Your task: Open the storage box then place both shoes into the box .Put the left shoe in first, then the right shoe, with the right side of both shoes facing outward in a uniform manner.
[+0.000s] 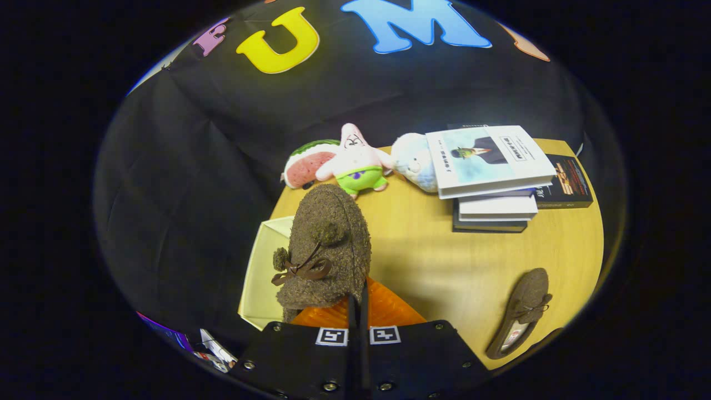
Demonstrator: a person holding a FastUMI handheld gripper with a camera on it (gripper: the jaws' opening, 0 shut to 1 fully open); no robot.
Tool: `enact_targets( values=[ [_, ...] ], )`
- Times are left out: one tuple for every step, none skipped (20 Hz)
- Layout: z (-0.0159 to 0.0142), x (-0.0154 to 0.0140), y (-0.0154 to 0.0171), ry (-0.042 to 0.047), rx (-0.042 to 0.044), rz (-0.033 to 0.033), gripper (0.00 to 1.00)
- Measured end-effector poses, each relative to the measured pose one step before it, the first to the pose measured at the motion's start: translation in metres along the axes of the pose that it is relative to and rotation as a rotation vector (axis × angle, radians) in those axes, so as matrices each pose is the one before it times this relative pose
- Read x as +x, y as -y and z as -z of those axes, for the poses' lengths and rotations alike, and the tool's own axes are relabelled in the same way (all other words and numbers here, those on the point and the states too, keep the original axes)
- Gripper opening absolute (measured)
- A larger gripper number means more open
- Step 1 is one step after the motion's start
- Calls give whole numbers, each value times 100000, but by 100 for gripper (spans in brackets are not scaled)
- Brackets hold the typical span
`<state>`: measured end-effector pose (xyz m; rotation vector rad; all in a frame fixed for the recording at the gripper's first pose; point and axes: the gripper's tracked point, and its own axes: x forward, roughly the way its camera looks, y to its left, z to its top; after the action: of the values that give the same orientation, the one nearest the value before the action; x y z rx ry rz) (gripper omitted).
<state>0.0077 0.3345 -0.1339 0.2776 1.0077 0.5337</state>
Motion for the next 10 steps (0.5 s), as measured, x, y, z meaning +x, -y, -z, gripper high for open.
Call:
enact_targets(
  values=[
    [-439, 517, -1859, -628, -131, -2665, 0],
    [-180, 985, -1664, -957, -574, -1841, 0],
    [5, 1138, -1220, -1289, -199, -620, 0],
    [340, 1368, -1002, -1598, 14, 40, 0],
    [574, 1321, -943, -2459, -133, -115, 0],
    [607, 1435, -746, -2378, -818, -395, 0],
    [628, 1160, -549, -2486, -380, 360, 0],
    [612, 1149, -460, -1831, -203, 979, 0],
    [478, 1138, -245, -1264, -884, 1699, 0],
    [603, 1306, -120, -1598, -348, 2054, 0]
  ],
)
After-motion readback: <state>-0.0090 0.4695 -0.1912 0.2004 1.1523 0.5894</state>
